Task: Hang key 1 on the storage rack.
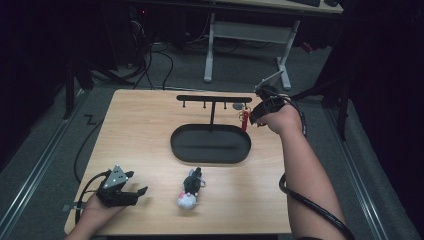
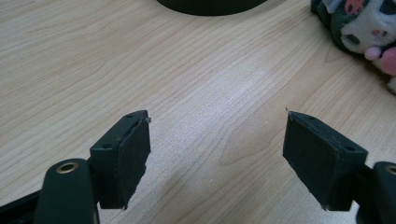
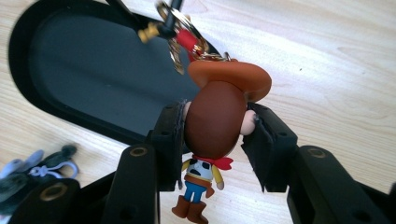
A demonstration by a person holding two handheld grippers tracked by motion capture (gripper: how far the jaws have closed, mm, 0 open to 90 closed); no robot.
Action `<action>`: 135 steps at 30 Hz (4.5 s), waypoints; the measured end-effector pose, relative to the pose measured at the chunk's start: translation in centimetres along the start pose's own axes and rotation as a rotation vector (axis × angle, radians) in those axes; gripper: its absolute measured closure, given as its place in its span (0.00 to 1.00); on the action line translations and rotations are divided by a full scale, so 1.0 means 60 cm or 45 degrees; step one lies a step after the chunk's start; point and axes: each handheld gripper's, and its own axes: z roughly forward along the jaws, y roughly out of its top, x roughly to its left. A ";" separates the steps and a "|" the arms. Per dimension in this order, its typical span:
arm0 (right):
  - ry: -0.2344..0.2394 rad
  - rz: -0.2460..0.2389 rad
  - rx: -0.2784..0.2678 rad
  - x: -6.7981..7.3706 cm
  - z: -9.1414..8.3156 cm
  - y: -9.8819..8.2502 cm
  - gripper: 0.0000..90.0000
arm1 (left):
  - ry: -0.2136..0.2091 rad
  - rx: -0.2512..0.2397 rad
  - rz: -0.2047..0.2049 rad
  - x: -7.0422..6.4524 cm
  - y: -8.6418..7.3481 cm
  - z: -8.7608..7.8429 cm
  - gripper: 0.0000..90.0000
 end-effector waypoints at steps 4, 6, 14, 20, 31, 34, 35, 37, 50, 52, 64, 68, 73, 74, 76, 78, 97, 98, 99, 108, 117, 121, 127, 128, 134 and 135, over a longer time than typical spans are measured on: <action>-0.001 0.006 0.017 -0.002 0.025 -0.001 0.65 | 0.000 0.004 -0.001 0.001 0.000 0.000 0.26; -0.002 0.000 0.024 -0.001 0.033 0.000 0.64 | 0.000 0.006 -0.001 0.002 -0.001 0.001 0.26; -0.022 -0.028 -0.052 0.009 0.040 0.005 0.48 | 0.000 0.001 0.002 0.001 0.000 0.002 0.26; -0.041 -0.046 -0.111 0.008 0.027 -0.012 0.45 | -0.004 -0.001 0.005 0.000 0.001 0.002 0.26; -0.054 -0.127 -0.216 0.012 0.032 -0.091 0.42 | -0.016 -0.010 0.021 -0.008 0.007 0.004 0.29; -0.029 -0.139 -0.260 0.013 0.053 -0.138 0.41 | -0.024 -0.011 0.025 -0.013 0.010 0.006 0.29; -0.029 -0.139 -0.260 0.013 0.053 -0.138 0.41 | -0.024 -0.011 0.025 -0.013 0.010 0.006 0.30; -0.034 -0.165 -0.291 0.016 0.068 -0.171 0.41 | -0.025 -0.014 0.026 -0.015 0.010 0.007 0.30; -0.049 -0.249 -0.469 0.047 0.127 -0.284 0.41 | -0.035 -0.011 0.025 -0.026 0.010 0.006 0.34; -0.044 -0.256 -0.499 0.053 0.139 -0.301 0.41 | -0.037 -0.013 0.027 -0.027 0.009 0.006 0.35; 0.151 -0.044 -0.776 0.051 0.179 -0.427 0.41 | -0.014 -0.053 -0.023 -0.046 0.017 0.010 0.48; 0.091 -0.025 -0.855 0.042 0.165 -0.436 0.41 | 0.006 -0.080 -0.006 -0.068 0.026 0.014 0.61; 0.093 -0.012 -0.854 0.034 0.170 -0.437 0.40 | -0.014 -0.053 0.007 -0.095 0.034 0.024 0.85; 0.102 -0.001 -0.844 0.034 0.172 -0.437 0.41 | -0.030 -0.034 -0.003 -0.100 0.035 0.029 0.88; 0.112 -0.010 -0.824 0.035 0.175 -0.437 0.40 | -0.053 0.003 0.001 -0.112 0.040 0.040 0.92; 0.123 -0.032 -0.820 0.040 0.175 -0.437 0.40 | -0.061 0.029 0.011 -0.122 0.046 0.054 0.95; 0.169 0.038 -0.846 0.007 0.162 -0.453 0.42 | -0.261 0.046 0.158 -0.299 0.165 0.205 0.99; 0.166 0.059 -0.859 -0.001 0.157 -0.457 0.42 | -0.277 0.049 0.163 -0.308 0.169 0.211 0.99; 0.166 0.059 -0.859 -0.001 0.157 -0.457 0.42 | -0.295 0.055 0.167 -0.315 0.173 0.215 0.99; 0.172 0.079 -0.869 -0.006 0.154 -0.458 0.42 | -0.337 0.029 0.151 -0.318 0.160 0.183 0.97; 0.146 0.114 -0.886 -0.012 0.146 -0.460 0.42 | -0.444 0.027 0.156 -0.360 0.160 0.190 0.97; 0.136 0.124 -0.892 -0.018 0.143 -0.464 0.42 | -0.436 0.018 0.166 -0.375 0.182 0.215 0.97; 0.149 0.124 -0.862 -0.023 0.149 -0.465 0.40 | -0.401 -0.007 0.165 -0.354 0.174 0.205 0.90; 0.150 0.119 -0.854 -0.023 0.151 -0.465 0.39 | -0.391 -0.009 0.158 -0.344 0.168 0.198 0.88; 0.148 0.107 -0.812 -0.026 0.160 -0.460 0.38 | -0.222 -0.045 0.122 -0.253 0.125 0.146 0.79; 0.144 0.105 -0.811 -0.027 0.160 -0.459 0.37 | -0.191 -0.042 0.114 -0.235 0.120 0.137 0.78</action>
